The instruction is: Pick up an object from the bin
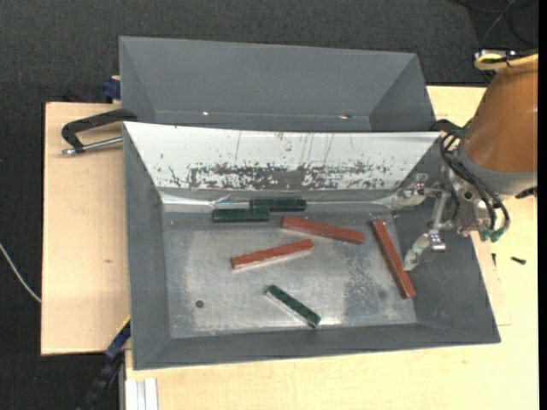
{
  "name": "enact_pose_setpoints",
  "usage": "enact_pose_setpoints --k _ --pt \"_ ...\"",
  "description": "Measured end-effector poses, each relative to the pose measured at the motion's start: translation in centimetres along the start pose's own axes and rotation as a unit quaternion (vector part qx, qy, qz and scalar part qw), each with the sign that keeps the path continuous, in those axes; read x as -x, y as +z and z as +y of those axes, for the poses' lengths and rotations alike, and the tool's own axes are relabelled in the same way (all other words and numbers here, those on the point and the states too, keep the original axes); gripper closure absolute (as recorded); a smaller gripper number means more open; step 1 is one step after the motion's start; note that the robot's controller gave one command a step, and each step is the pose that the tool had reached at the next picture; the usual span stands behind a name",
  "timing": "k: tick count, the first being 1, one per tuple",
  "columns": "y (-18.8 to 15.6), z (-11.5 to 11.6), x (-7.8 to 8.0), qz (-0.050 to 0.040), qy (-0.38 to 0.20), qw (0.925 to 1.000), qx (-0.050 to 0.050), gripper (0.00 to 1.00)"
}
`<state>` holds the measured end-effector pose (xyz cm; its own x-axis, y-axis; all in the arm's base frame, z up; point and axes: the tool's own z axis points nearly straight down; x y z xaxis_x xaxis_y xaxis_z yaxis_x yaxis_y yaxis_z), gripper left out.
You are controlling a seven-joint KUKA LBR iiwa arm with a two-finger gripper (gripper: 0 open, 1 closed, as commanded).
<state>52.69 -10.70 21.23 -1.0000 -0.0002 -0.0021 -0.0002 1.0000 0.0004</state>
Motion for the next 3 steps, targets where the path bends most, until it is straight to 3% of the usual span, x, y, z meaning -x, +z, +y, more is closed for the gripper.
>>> enact_pose_setpoints --k 1,2,3 --pt "3.7 -1.1 1.2 -0.0043 0.085 0.9964 0.0 0.0" --pt "6.4 -2.9 3.2 -0.0013 0.093 0.9957 0.0 0.0" --pt "6.4 -3.2 2.9 -0.0003 0.15 0.9887 0.0 0.0"
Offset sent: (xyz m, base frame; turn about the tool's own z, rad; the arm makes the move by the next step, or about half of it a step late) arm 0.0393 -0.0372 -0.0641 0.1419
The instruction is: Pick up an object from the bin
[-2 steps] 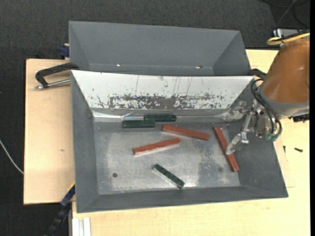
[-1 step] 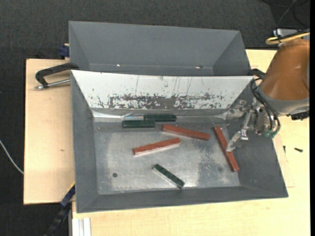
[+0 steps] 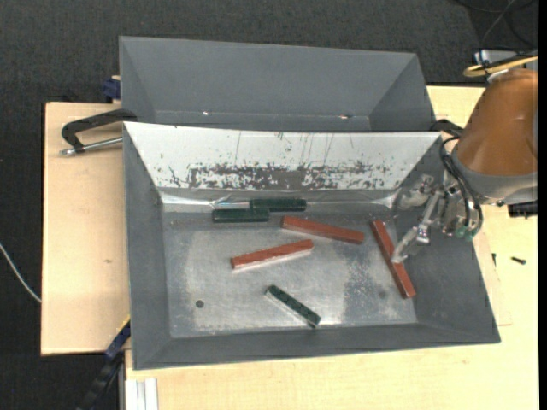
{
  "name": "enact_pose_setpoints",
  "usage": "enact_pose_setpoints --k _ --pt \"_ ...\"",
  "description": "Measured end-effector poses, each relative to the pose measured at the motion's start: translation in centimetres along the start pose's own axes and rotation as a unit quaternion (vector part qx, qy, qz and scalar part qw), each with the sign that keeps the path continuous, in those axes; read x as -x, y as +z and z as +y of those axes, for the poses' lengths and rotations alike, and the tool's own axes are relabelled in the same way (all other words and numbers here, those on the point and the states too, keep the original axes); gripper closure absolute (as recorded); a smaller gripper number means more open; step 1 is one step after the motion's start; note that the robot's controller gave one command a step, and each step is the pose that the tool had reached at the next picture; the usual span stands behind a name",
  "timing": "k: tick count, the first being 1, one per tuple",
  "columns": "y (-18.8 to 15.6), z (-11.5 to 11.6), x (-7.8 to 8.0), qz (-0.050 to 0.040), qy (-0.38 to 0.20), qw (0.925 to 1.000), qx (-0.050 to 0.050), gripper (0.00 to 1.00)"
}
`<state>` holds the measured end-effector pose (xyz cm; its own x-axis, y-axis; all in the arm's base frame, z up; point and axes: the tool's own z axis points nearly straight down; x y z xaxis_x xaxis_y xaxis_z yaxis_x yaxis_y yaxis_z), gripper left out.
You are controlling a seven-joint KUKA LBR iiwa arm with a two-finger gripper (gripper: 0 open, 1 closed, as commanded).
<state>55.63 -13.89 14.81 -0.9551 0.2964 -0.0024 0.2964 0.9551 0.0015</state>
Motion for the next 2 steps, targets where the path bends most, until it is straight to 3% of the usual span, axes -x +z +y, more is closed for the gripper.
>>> enact_pose_setpoints --k 1,2 --pt "7.7 -1.1 0.2 -0.0007 0.035 0.9994 0.0 0.0" --pt "6.7 -0.8 0.0 -0.0002 0.035 0.9994 0.001 1.0"
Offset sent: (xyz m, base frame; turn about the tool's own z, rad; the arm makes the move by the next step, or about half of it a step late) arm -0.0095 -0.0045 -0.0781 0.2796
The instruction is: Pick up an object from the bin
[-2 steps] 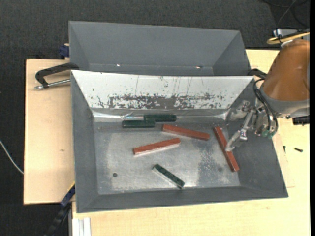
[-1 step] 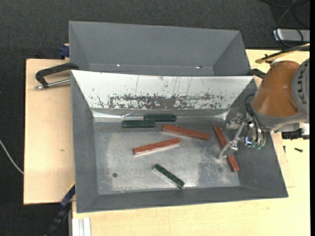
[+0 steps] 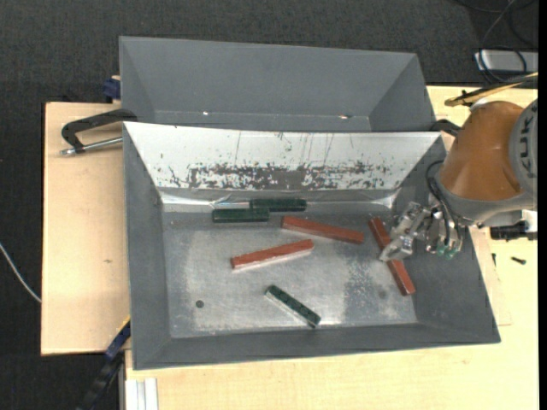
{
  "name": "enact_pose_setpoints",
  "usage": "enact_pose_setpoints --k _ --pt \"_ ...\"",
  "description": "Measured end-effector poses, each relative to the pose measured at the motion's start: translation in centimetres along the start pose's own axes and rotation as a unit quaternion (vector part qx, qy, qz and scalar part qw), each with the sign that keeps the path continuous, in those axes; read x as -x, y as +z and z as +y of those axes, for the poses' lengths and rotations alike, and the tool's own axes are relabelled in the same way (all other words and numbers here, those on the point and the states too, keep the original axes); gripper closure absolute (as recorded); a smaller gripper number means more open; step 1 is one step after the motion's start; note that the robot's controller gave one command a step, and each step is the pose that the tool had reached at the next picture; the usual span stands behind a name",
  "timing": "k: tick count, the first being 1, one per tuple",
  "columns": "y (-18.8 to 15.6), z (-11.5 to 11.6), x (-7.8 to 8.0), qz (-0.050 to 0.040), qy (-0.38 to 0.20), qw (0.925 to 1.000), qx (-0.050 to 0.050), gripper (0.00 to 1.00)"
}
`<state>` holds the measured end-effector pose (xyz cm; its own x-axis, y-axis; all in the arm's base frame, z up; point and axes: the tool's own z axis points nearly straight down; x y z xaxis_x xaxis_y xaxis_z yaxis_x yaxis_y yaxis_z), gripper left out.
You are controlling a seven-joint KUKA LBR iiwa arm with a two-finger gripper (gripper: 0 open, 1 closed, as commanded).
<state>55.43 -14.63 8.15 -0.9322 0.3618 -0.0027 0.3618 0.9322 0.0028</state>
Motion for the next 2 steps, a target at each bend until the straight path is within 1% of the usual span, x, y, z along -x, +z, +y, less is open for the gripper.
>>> enact_pose_setpoints --k 2 --pt "-0.22 0.04 -0.06 0.0011 0.0 1.0 0.0 1.0"
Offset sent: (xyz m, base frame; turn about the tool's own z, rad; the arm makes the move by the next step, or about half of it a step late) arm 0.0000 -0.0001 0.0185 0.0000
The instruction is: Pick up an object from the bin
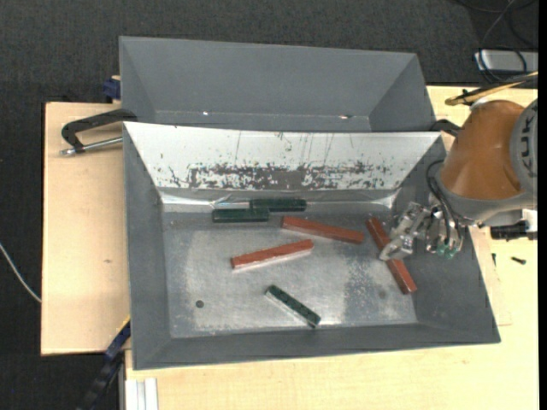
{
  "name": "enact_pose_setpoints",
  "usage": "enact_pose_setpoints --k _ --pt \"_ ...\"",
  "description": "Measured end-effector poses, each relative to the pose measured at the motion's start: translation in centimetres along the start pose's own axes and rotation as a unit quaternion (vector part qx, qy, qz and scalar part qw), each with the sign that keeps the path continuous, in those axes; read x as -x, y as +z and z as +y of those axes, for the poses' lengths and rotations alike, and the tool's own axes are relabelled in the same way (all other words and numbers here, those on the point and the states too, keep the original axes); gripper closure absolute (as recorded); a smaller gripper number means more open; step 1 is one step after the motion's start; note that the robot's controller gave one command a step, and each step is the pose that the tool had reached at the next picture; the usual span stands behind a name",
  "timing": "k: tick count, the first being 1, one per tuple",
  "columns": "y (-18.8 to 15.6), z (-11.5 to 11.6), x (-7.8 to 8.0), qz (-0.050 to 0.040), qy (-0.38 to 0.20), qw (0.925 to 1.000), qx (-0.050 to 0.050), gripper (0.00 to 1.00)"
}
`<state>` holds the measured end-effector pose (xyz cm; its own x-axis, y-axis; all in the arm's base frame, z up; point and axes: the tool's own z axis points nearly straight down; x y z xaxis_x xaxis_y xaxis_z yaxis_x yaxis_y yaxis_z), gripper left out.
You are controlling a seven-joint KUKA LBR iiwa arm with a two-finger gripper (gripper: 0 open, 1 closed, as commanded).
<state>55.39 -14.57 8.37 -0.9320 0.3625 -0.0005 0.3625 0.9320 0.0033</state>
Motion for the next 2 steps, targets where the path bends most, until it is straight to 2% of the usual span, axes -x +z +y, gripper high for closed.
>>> enact_pose_setpoints --k 1,2 --pt "-1.0 0.1 -0.2 0.0029 0.0 1.0 0.0 1.0" --pt "-2.8 0.1 0.0 -0.0001 -0.001 1.0 0.0 1.0"
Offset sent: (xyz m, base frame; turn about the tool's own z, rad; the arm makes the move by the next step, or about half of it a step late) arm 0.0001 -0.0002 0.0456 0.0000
